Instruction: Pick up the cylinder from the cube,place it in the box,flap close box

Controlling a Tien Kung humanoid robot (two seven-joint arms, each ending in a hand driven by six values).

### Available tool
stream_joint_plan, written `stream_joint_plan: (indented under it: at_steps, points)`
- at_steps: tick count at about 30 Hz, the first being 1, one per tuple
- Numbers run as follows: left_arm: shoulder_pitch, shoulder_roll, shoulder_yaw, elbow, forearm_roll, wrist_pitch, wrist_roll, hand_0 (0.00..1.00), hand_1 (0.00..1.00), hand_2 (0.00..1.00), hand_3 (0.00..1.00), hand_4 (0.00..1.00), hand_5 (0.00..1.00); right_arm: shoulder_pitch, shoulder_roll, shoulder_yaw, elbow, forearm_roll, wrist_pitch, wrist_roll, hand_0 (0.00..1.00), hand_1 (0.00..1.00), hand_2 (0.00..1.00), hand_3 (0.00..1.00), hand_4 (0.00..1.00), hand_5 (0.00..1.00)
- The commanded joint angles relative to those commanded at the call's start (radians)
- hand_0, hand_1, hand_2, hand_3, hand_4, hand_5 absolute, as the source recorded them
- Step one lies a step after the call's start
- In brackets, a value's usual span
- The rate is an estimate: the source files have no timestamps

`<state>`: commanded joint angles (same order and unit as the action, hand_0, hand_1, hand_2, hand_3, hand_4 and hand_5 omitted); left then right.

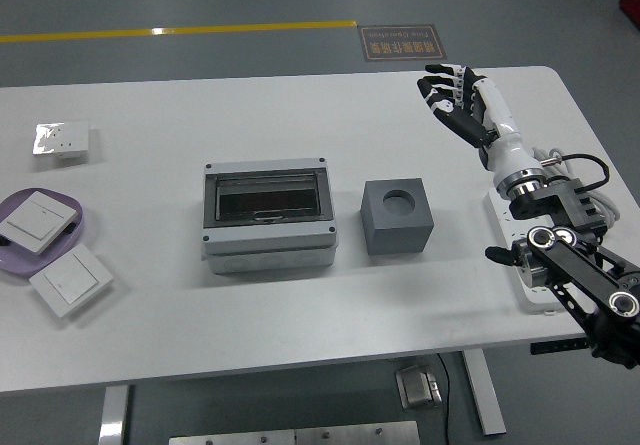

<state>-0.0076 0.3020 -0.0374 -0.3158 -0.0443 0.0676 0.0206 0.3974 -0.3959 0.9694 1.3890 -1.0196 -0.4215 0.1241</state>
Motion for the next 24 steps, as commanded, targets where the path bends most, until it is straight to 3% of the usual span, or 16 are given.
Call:
stream_joint_plan:
  at_steps: [2, 3, 11, 14, 15, 24]
  points:
    - [-0.001, 0.001, 0.002, 0.0, -0.002, 0.0, -0.001, 0.612, 0.629, 0.607, 0.634, 0.72, 0.228, -0.021, -0.002, 0.028, -0.013, 0.018, 0.016, 0.031, 0.758, 0.718, 0.718, 0.729, 0.766, 0.447]
    - [-0.002, 0.002, 0.004, 0.0, -0.004, 0.0, -0.003, 0.612, 0.629, 0.606, 0.633, 0.72, 0.23, -0.035, -0.005, 0.044, -0.019, 0.028, 0.024, 0.052, 0.721, 0.696, 0.665, 0.685, 0.841, 0.289]
    - [-0.005, 0.01, 0.008, -0.001, -0.008, 0.0, -0.005, 0.612, 0.629, 0.606, 0.634, 0.719, 0.231, -0.12, -0.015, 0.141, -0.022, 0.069, 0.056, 0.141, 0.716, 0.693, 0.678, 0.685, 0.856, 0.247]
    - [-0.01, 0.015, 0.008, -0.002, -0.006, 0.0, -0.005, 0.612, 0.629, 0.606, 0.634, 0.719, 0.231, -0.139, -0.001, 0.177, -0.028, 0.068, 0.052, 0.146, 0.716, 0.693, 0.678, 0.685, 0.856, 0.247]
    - [-0.011, 0.017, 0.008, -0.002, -0.005, 0.0, -0.005, 0.612, 0.629, 0.607, 0.633, 0.719, 0.235, -0.141, 0.004, 0.184, -0.031, 0.069, 0.051, 0.146, 0.723, 0.685, 0.632, 0.676, 0.924, 0.241]
    - [-0.011, 0.027, 0.004, -0.001, 0.002, 0.0, -0.003, 0.612, 0.629, 0.607, 0.635, 0.72, 0.237, -0.16, 0.026, 0.2, -0.041, 0.097, 0.022, 0.175, 0.722, 0.68, 0.631, 0.67, 0.937, 0.241]
